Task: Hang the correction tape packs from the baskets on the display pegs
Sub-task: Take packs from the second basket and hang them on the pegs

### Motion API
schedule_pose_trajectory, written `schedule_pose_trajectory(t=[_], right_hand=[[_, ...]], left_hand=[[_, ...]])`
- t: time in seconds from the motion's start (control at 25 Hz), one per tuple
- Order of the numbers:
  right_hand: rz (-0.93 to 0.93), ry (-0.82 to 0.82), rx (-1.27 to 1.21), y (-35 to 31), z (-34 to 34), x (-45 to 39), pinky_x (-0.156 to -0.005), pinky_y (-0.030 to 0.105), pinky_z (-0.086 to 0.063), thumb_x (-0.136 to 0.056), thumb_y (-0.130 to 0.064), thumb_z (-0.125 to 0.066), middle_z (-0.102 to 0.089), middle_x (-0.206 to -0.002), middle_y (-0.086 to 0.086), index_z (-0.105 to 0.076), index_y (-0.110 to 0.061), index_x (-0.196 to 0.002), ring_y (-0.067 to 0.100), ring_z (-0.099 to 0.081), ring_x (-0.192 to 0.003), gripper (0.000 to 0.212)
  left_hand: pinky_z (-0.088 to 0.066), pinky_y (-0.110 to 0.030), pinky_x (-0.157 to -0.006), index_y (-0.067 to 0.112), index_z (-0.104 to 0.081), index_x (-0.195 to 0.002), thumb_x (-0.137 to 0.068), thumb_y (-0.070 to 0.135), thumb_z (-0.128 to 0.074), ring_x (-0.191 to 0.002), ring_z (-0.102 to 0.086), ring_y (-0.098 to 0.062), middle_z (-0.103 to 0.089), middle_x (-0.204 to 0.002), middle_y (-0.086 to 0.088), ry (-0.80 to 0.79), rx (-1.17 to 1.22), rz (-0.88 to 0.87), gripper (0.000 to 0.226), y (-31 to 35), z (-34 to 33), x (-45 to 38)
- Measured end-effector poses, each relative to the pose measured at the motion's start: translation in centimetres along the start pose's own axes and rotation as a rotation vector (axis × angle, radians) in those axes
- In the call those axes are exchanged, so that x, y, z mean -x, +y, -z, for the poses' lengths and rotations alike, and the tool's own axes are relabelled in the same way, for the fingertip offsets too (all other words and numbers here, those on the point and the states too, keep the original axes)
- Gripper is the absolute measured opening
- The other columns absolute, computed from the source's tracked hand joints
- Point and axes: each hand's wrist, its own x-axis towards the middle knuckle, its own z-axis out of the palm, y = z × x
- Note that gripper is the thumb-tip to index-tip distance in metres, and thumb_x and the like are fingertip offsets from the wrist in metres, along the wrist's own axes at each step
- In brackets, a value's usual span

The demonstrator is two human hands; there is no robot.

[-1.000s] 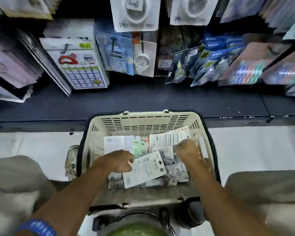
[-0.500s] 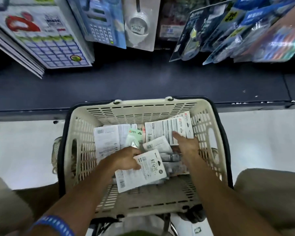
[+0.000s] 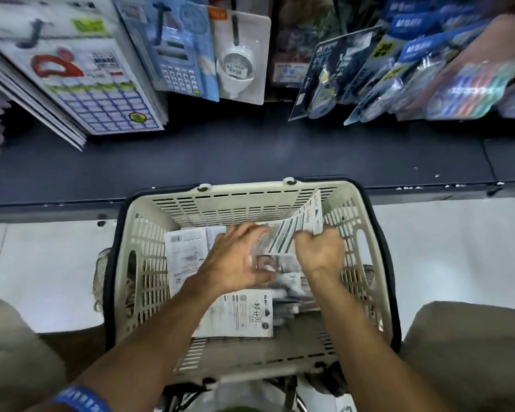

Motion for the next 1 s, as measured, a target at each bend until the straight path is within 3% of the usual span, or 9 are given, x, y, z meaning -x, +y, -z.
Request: schedule_pose_trajectory(t=[0.12, 0.2, 0.32, 0.4, 0.48, 0.56, 0.72, 0.88, 1.0], right_hand=[[-0.052, -0.094, -0.318, -5.2, 4.5, 0.8, -0.047, 0.033, -0.053, -0.081, -0.018, -0.064, -0.069, -0.061, 0.014, -0.065, -0.005, -0.077, 0.032, -0.067, -0.051, 0.014], [0.001, -0.31, -0.42, -7.7, 8.1, 1.7, -0.04, 0.026, -0.046, -0.086, -0.023, -0.061, -0.066, -0.054, 0.017, -0.065, -0.002, -0.081, 0.028, -0.06, -0.042, 0.022], [0.285, -0.502, -0.36, -9.8, 13.1, 3.1, -0.054, 0.021, -0.053, -0.082, -0.066, -0.06, -0.076, -0.075, 0.015, -0.077, -0.007, -0.092, 0.017, -0.067, -0.059, 0.062], [0.486, -0.389, -0.316, -10.2, 15.9, 3.6, -0.075, 0.023, -0.054, -0.067, -0.075, -0.068, -0.074, -0.1, 0.002, -0.072, -0.027, -0.112, 0.009, -0.069, -0.086, 0.066], [0.549, -0.403, -0.29, -10.5, 17.7, 4.4, -0.087, 0.033, -0.055, -0.059, -0.068, -0.08, -0.069, -0.11, -0.009, -0.055, -0.04, -0.131, 0.01, -0.067, -0.101, 0.082], [0.589, -0.481, -0.425, -11.3, 18.7, 5.1, -0.085, 0.035, -0.057, -0.063, -0.049, -0.092, -0.073, -0.099, -0.007, -0.053, -0.032, -0.135, 0.017, -0.071, -0.096, 0.084], [0.742, -0.459, -0.638, -15.2, 23.7, 5.3, -0.066, 0.025, -0.058, -0.071, -0.019, -0.086, -0.072, -0.08, -0.002, -0.07, -0.019, -0.116, 0.016, -0.072, -0.08, 0.048], [0.792, -0.26, -0.819, -18.4, 30.3, 5.2, -0.058, 0.034, -0.06, -0.074, -0.024, -0.08, -0.075, -0.092, 0.0, -0.067, -0.029, -0.116, 0.017, -0.073, -0.079, 0.044], [0.764, -0.029, -0.768, -17.9, 33.2, 4.7, -0.06, 0.03, -0.055, -0.092, -0.017, -0.071, -0.068, -0.102, 0.004, -0.064, -0.046, -0.117, 0.014, -0.069, -0.081, 0.04]], left_hand=[[-0.033, -0.04, -0.114, 0.034, -0.024, -0.15, -0.069, 0.063, -0.079, -0.131, -0.045, -0.02, -0.046, -0.147, 0.003, 0.271, -0.149, -0.081, 0.103, 4.4, -0.3, 0.3], [-0.048, -0.038, -0.102, 0.03, -0.046, -0.138, -0.072, 0.05, -0.083, -0.115, -0.061, -0.019, -0.065, -0.128, 0.004, 0.513, 0.119, -0.019, 0.078, 6.5, 0.8, 0.5], [-0.059, -0.028, -0.076, 0.031, -0.064, -0.111, -0.075, 0.033, -0.086, -0.09, -0.072, -0.01, -0.076, -0.1, 0.011, 0.543, 0.611, -0.057, 0.043, 8.2, 4.8, 1.0], [-0.055, -0.016, -0.067, 0.035, -0.068, -0.102, -0.071, 0.019, -0.091, -0.084, -0.073, 0.0, -0.077, -0.095, 0.018, 0.549, 0.893, -0.146, 0.042, 10.1, 8.4, 1.5], [-0.055, -0.015, -0.065, 0.041, -0.07, -0.098, -0.062, 0.022, -0.094, -0.083, -0.075, -0.002, -0.078, -0.095, 0.017, 0.593, 1.028, -0.213, 0.047, 12.6, 11.7, 2.1], [-0.058, -0.019, -0.065, 0.049, -0.07, -0.096, -0.054, 0.035, -0.093, -0.087, -0.076, -0.007, -0.079, -0.099, 0.012, 0.613, 1.12, -0.301, 0.049, 15.3, 14.8, 2.9], [-0.061, -0.029, -0.069, 0.04, -0.077, -0.1, -0.052, 0.051, -0.095, -0.095, -0.077, -0.019, -0.078, -0.111, -0.001, 0.441, 1.386, -0.448, 0.053, 18.5, 20.4, 4.6], [-0.062, -0.03, -0.067, 0.019, -0.072, -0.107, -0.068, 0.017, -0.079, -0.091, -0.077, -0.022, -0.079, -0.106, -0.004, 0.553, 1.416, -0.495, 0.04, 22.0, 23.3, 5.0], [-0.064, -0.032, -0.069, 0.018, -0.068, -0.11, -0.074, 0.012, -0.072, -0.088, -0.077, -0.018, -0.08, -0.101, 0.001, 0.61, 1.333, -0.536, 0.038, 24.0, 24.5, 5.3]])
